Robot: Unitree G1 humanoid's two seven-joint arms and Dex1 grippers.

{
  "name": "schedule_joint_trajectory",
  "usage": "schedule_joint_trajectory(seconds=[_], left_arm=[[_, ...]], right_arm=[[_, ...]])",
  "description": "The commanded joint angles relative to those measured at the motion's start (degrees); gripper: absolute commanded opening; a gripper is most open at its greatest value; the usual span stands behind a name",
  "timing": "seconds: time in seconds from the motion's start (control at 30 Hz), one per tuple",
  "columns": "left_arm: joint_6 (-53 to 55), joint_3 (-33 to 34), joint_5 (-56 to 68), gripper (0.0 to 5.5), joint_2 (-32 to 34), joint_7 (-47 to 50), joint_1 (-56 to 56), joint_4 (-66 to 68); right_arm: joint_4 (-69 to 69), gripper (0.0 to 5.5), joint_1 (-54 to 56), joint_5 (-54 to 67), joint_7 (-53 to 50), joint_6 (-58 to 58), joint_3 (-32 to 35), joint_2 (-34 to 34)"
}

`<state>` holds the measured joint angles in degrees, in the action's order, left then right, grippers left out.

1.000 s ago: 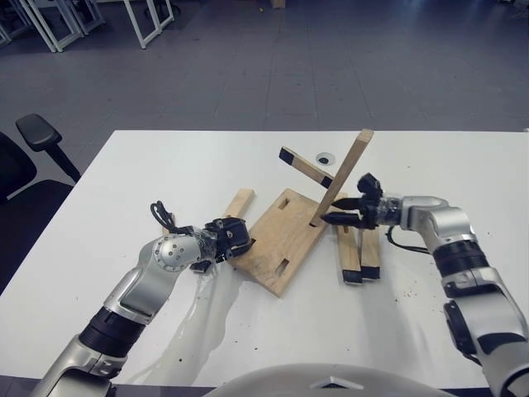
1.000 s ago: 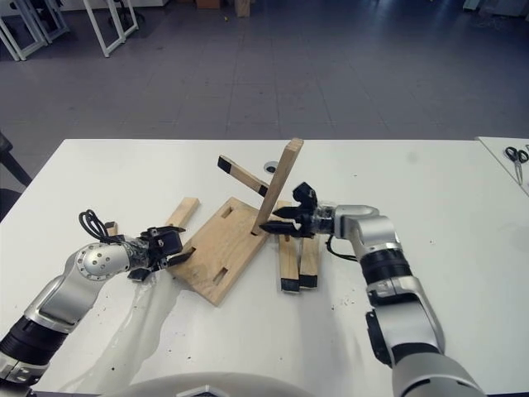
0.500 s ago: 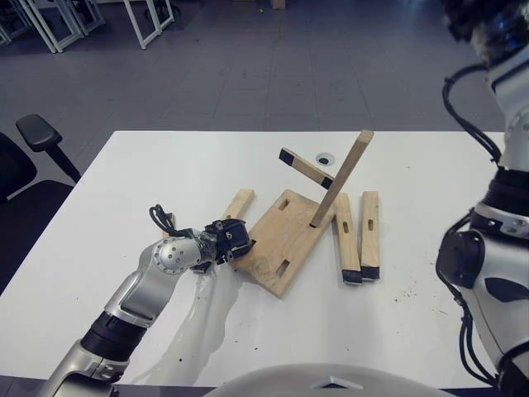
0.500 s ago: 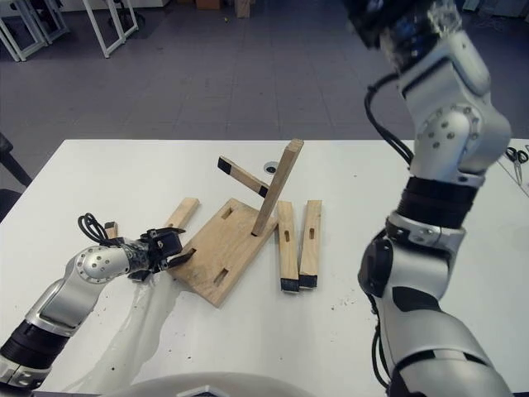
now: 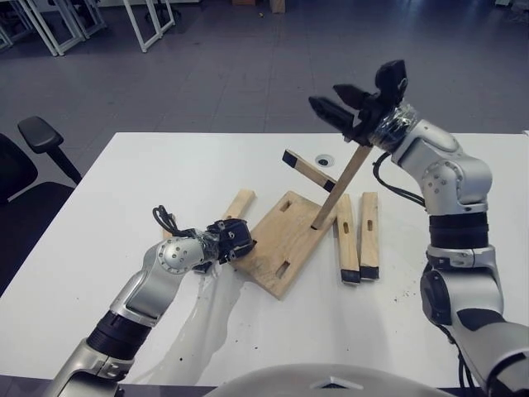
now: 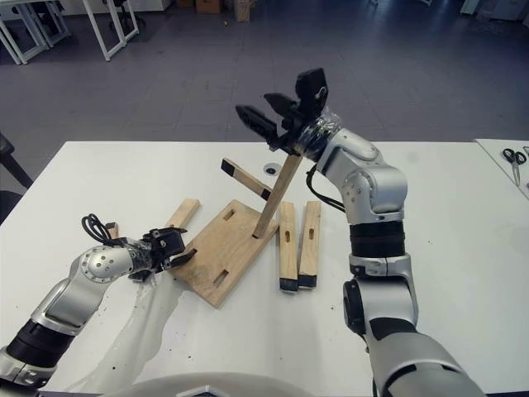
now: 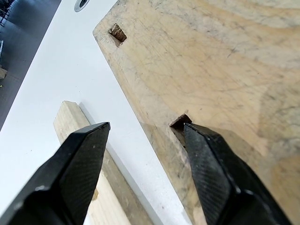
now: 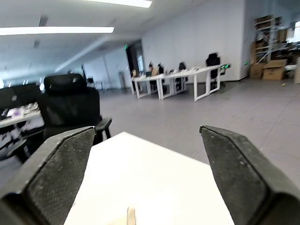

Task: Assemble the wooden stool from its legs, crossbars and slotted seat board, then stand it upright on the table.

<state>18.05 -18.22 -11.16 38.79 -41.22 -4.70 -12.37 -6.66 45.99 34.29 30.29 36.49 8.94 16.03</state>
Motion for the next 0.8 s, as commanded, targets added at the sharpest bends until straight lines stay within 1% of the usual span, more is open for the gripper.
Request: schedule_joint_trajectory(seconds=[0.03, 0.13, 0.27, 0.37, 0.43, 0.53, 0.63, 0.8], left_arm=[[3.49, -2.1, 0.25, 2.92, -1.38, -0.98, 3.44, 1.43], [7.45, 2.12, 5.16, 2.92, -4.88, 0.45, 3.35, -3.08], [12.91, 7.41, 11.4, 2.92, -7.51, 1.27, 1.4, -10.84], [17.18, 10.71, 14.51, 2.92, -7.48, 1.84, 0.42, -14.96], [18.49, 11.83, 14.59, 2.92, -6.72, 2.63, 0.02, -15.47], [15.5, 9.92, 10.56, 2.92, -4.1, 4.03, 1.04, -12.14], [11.18, 8.07, 5.84, 2.92, -2.77, 7.07, 3.12, -6.67], [7.99, 7.71, 4.17, 2.92, -2.22, 8.0, 6.98, -4.33]], right_arm=[[8.63, 4.11, 5.19, 6.41, -6.17, 1.25, 9.01, 1.81], [15.76, 4.11, -1.15, 8.14, -10.9, 5.1, 12.3, 3.98], [21.65, 4.11, -16.44, 5.66, -14.7, 8.87, 13.11, 6.26], [24.37, 4.11, -31.34, 0.68, -14.88, 9.49, 8.81, 7.46], [25.45, 4.11, -38.33, -1.68, -13.95, 9.21, 5.64, 8.09], [26.81, 4.11, -46.05, -4.15, -11.6, 8.82, 0.78, 8.92], [27.48, 4.11, -49.5, -6.39, -10.33, 9.0, -3.07, 9.73], [31.42, 4.11, -53.61, -8.26, -10.56, 11.21, -5.43, 11.06]])
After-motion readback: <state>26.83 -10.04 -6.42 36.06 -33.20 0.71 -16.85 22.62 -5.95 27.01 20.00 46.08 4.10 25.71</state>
